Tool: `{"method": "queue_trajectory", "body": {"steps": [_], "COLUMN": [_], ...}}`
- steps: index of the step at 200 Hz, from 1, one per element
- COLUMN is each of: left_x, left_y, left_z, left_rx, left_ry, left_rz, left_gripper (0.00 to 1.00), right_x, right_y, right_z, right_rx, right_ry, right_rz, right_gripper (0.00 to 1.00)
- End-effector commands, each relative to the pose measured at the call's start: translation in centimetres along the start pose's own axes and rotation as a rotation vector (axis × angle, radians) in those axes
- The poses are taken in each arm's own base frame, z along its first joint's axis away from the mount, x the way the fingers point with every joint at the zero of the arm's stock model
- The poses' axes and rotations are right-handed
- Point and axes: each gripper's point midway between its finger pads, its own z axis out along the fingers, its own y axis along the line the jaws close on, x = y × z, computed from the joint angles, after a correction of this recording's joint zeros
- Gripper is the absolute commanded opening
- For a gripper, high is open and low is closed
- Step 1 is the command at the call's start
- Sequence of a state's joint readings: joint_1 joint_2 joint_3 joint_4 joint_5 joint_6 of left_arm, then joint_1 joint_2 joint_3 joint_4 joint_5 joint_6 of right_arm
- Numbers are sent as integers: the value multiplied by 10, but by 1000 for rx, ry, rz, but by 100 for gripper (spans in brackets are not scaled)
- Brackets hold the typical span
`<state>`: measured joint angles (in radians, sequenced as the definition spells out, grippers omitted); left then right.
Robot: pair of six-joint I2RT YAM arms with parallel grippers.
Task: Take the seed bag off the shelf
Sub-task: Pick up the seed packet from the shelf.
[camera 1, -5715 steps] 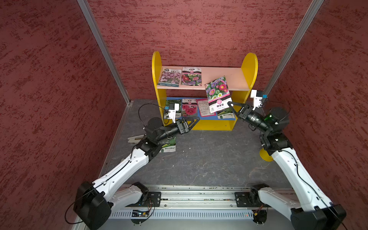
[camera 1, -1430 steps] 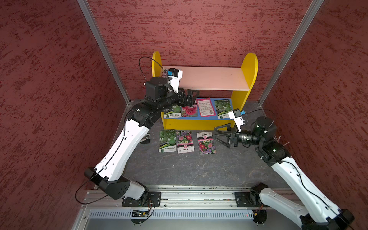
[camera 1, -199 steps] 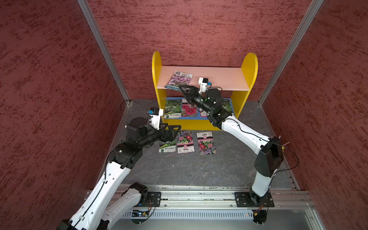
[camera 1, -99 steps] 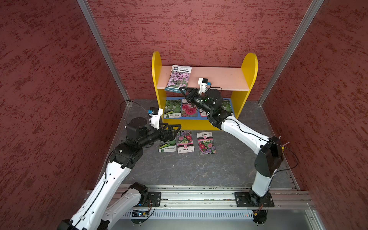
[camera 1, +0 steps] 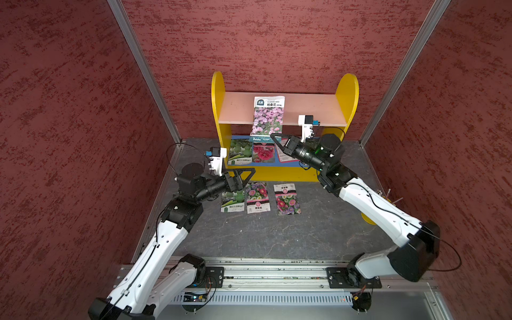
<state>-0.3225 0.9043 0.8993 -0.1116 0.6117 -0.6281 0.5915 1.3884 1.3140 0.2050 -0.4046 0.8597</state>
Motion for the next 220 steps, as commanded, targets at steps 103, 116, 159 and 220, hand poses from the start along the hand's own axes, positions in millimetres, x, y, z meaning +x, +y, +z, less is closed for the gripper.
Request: {"method": "queue_trajectory", "body": {"steps": [103, 116, 159, 220], "left_x": [-27, -25, -20, -21], "left_y": [-67, -66, -63, -68], "left_z": [23, 25, 29, 33], "left_rx": [444, 440, 431, 449], "left_ry": [-45, -41, -39, -41], "left_rz": [-35, -38, -54, -60], "left_gripper": [59, 53, 40, 19], "right_x": [64, 63, 60, 57], "right_y": [27, 26, 21, 15], "right_z": [-59, -60, -64, -69], "right_rx": [-159, -154, -124, -95], "right_ry": [212, 200, 156, 118], "right_rz": [-90, -103, -127, -135], "right_gripper": [0, 0, 0, 0]}}
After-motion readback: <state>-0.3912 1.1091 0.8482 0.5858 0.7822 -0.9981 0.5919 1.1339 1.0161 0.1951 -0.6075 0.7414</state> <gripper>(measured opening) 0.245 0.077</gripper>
